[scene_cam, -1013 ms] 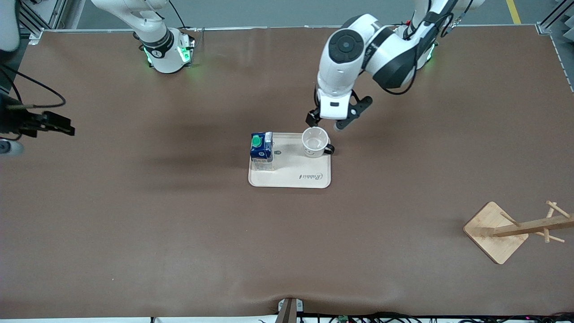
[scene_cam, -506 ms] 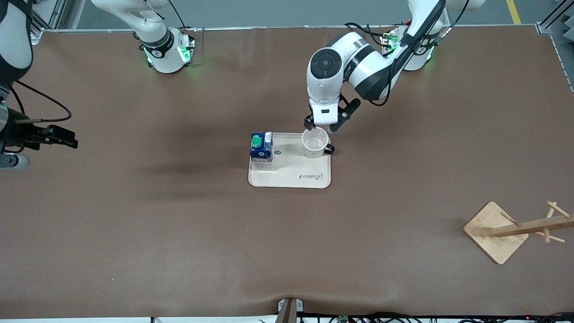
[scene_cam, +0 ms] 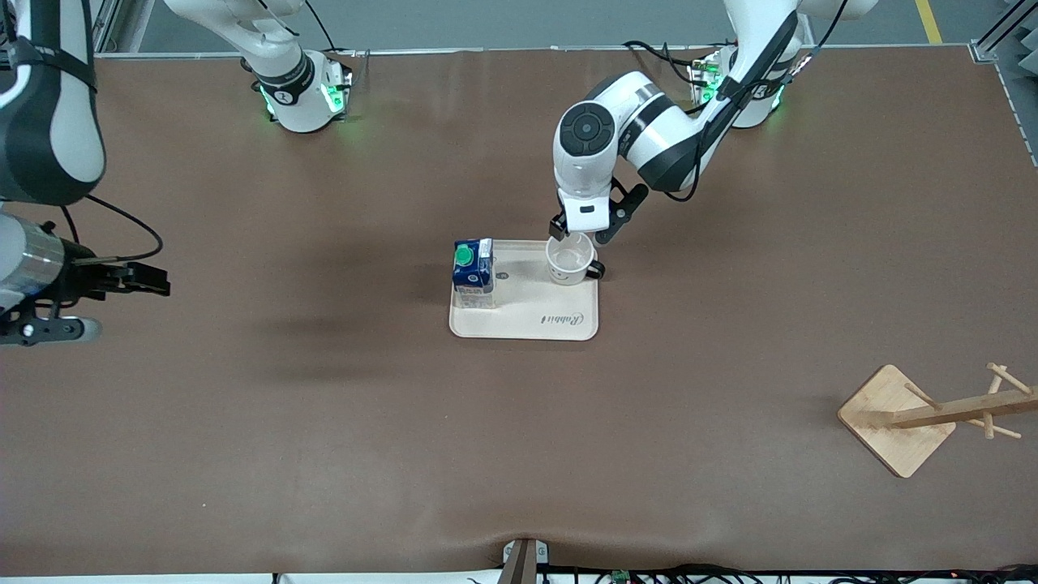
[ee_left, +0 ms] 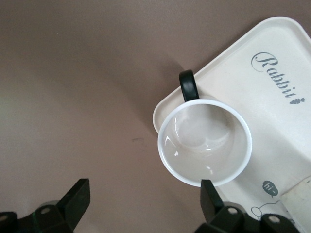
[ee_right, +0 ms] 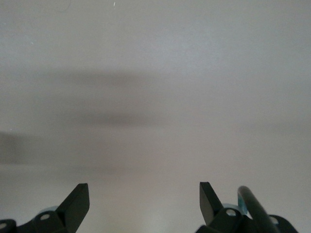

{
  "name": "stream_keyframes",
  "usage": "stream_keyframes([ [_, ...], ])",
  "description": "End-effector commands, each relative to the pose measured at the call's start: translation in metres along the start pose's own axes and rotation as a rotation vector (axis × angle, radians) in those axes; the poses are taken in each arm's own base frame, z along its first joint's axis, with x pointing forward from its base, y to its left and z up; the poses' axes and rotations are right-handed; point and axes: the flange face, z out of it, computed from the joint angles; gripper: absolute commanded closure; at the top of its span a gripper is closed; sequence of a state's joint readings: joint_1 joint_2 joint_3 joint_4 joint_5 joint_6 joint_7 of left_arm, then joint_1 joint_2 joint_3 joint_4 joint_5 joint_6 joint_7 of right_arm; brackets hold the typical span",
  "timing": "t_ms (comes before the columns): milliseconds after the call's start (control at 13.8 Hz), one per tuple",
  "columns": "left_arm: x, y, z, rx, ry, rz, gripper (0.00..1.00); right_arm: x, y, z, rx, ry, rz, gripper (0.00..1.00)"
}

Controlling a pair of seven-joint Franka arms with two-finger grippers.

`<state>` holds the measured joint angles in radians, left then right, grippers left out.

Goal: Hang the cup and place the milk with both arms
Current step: 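Lower the left gripper onto the mug rim while the right gripper approaches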

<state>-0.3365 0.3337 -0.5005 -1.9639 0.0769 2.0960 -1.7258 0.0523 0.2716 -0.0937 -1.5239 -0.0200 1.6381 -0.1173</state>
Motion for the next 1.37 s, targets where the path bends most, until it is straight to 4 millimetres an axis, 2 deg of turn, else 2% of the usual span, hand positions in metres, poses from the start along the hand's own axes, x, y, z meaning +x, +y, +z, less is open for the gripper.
stream_keyframes([
  [0,0.002,0.003,0.007,-0.006,0.005,-0.015,0.00,0.015,-0.029,0.013,0.014,-0.010,-0.027,0.00],
  [72,0.004,0.007,0.010,-0.014,-0.004,-0.020,0.00,0.019,-0.043,0.015,0.066,-0.002,0.006,0.00],
  [145,0.005,0.009,0.015,-0.022,-0.012,-0.022,0.00,0.024,-0.050,0.027,0.107,-0.018,0.052,0.00],
  [289,0.009,0.014,0.025,-0.029,-0.026,-0.056,0.00,0.029,-0.056,0.041,0.124,-0.043,0.059,0.00],
  [579,0.018,0.018,0.044,-0.020,-0.043,-0.077,0.21,0.027,-0.062,0.047,0.128,-0.070,0.086,0.00],
  [651,0.021,0.018,0.047,-0.015,-0.046,-0.083,0.24,0.026,-0.068,0.053,0.125,-0.084,0.111,0.00],
  [868,0.022,0.021,0.059,-0.007,-0.057,-0.097,0.32,0.021,-0.092,0.053,0.114,-0.112,0.163,0.00],
  [1013,0.021,0.022,0.062,-0.008,-0.062,-0.101,0.44,0.020,-0.098,0.053,0.112,-0.126,0.193,0.00],
  [1085,0.025,0.023,0.064,-0.006,-0.062,-0.105,0.51,0.020,-0.113,0.053,0.110,-0.124,0.161,0.00],
  [1157,0.029,0.024,0.065,-0.006,-0.059,-0.114,0.62,0.017,-0.128,0.052,0.105,-0.128,0.149,0.00],
  [1302,0.031,0.026,0.065,-0.011,-0.062,-0.116,0.84,0.015,-0.139,0.052,0.111,-0.139,0.137,0.00],
])
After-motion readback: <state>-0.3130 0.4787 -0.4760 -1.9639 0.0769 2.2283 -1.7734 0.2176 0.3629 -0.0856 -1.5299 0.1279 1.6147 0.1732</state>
